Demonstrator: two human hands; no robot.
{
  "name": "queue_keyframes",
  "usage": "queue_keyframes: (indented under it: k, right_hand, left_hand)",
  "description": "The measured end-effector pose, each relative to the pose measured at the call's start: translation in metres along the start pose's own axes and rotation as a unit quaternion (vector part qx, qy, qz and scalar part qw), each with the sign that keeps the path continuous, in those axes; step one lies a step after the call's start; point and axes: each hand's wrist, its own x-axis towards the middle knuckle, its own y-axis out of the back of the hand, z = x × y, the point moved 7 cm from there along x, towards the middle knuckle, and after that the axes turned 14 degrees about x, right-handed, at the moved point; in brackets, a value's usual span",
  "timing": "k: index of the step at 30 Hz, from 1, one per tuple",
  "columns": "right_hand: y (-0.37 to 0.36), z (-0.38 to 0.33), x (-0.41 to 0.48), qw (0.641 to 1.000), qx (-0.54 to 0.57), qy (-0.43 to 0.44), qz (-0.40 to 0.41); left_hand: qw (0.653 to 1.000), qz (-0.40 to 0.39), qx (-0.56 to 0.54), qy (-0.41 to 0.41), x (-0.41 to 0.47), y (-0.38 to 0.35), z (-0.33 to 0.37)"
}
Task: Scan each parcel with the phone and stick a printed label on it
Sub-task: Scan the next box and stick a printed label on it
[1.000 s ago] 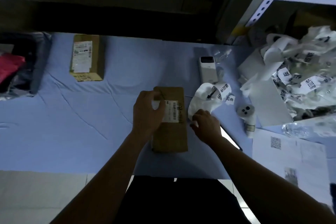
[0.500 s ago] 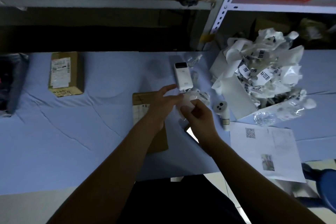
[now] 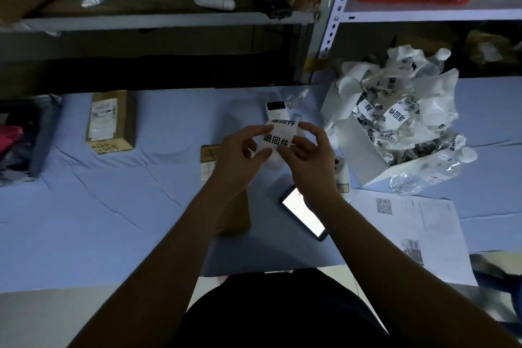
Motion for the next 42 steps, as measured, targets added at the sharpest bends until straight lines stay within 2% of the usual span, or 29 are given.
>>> queue_keyframes:
  k: [7, 10, 12, 18, 26, 29, 35, 39, 42]
  right_hand:
    - [-0.016, -0.011, -0.007, 0.992, -0.085, 0.05, -0.079]
    - [-0.02, -0.023, -0.006, 0.986, -0.109, 0.079, -0.098]
    - [-0.018, -0.028, -0.006, 0.985, -0.115, 0.078, -0.101]
    - [-0.014, -0.035, -0.006, 0.98, -0.158, 0.091, -0.086]
    - [-0.01, -0.036, -0.005, 0.975, -0.185, 0.094, -0.084]
    - [-0.009, -0.035, -0.005, 0.968, -0.206, 0.106, -0.092]
    - [-0.013, -0.031, 0.0, 0.96, -0.228, 0.121, -0.109]
    - [-0.011, -0.025, 0.003, 0.959, -0.243, 0.112, -0.096]
    - [-0.001, -0.016, 0.008, 0.952, -0.289, 0.088, -0.05]
  left_hand:
    - [0.99, 0.045, 0.111, -0.075, -0.007, 0.009, 0.018]
    - [0.95, 0.052, 0.259, -0.167, -0.008, 0.006, 0.032]
    - [0.925, 0.056, 0.315, -0.207, -0.004, 0.007, 0.039]
    - [0.912, -0.006, 0.348, -0.215, 0.003, 0.006, 0.047]
    - [0.907, -0.018, 0.316, -0.278, 0.001, 0.006, 0.059]
    - [0.91, -0.02, 0.31, -0.275, 0.004, 0.006, 0.057]
    - [0.936, 0.002, 0.282, -0.21, 0.007, 0.012, 0.049]
    - [0.978, 0.034, 0.184, -0.093, 0.015, 0.026, 0.028]
    - [0.982, 0.097, 0.156, -0.038, 0.016, 0.044, 0.014]
